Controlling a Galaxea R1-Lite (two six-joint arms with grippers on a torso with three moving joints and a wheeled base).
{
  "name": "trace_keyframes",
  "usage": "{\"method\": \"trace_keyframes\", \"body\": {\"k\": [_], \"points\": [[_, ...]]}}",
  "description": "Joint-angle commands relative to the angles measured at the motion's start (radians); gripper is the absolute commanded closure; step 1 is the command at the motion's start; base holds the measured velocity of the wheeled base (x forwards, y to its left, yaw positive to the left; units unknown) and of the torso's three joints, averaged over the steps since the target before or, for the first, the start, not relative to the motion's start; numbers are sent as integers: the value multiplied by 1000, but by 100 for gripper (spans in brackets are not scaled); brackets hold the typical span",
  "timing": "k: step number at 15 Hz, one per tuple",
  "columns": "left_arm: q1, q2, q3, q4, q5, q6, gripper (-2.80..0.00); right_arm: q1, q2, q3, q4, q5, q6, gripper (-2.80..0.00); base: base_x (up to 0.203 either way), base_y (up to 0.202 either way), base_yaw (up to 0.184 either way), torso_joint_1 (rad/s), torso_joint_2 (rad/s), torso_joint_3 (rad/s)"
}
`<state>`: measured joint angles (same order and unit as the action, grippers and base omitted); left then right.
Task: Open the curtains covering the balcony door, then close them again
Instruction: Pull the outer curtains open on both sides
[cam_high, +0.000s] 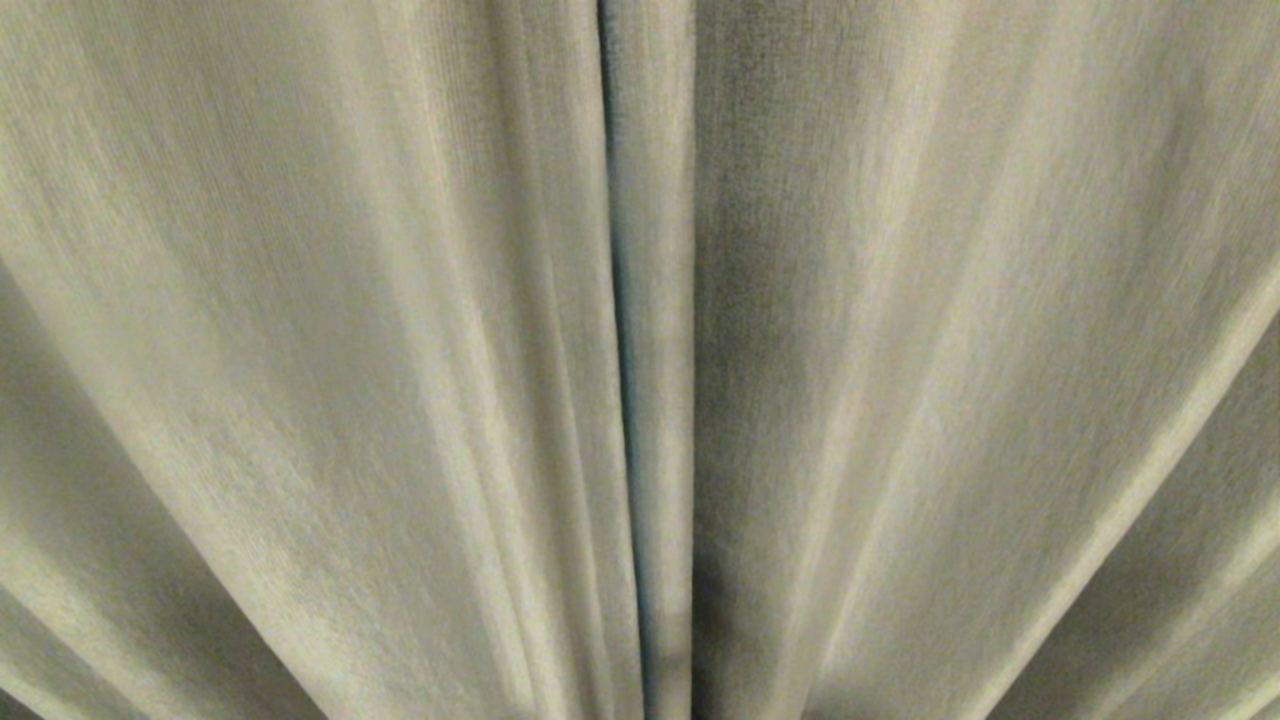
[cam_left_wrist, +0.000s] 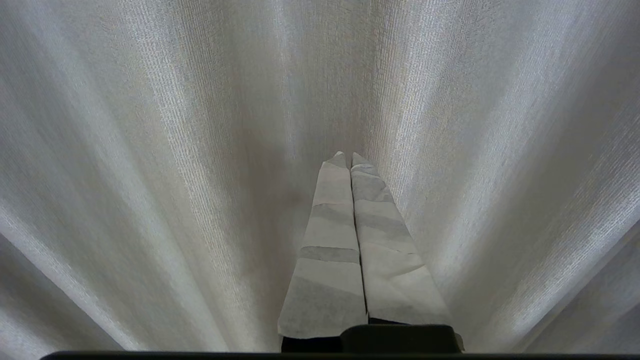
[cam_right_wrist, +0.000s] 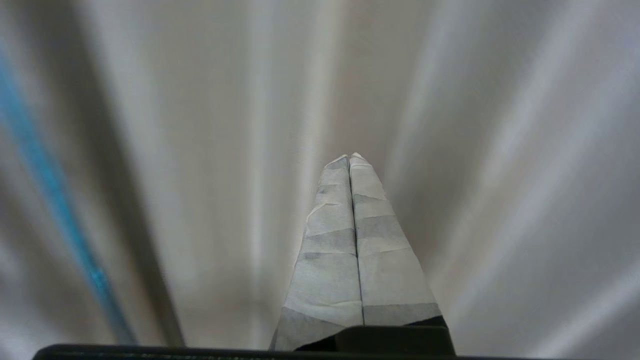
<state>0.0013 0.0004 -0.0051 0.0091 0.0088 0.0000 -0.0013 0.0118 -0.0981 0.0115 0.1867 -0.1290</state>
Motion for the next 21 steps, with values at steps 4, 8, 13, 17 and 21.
{"method": "trace_keyframes", "body": {"k": [4,8,13,17,21], "points": [[0,0,0,0,0,0,0,0,223,-191,12,95,-41,0,0,0,0,0,0,0],[0,0,0,0,0,0,0,0,379,-363,9,130,-86,-280,0,0,0,0,0,0],[0,0,0,0,0,0,0,-2,485,-435,-21,146,-90,-280,0,0,0,0,0,0],[0,0,-1,0,0,0,0,-4,618,-453,-143,143,-87,-280,0,0,0,0,0,0],[0,0,-1,0,0,0,0,-5,785,-478,-307,145,-58,-280,0,0,0,0,0,0]]}}
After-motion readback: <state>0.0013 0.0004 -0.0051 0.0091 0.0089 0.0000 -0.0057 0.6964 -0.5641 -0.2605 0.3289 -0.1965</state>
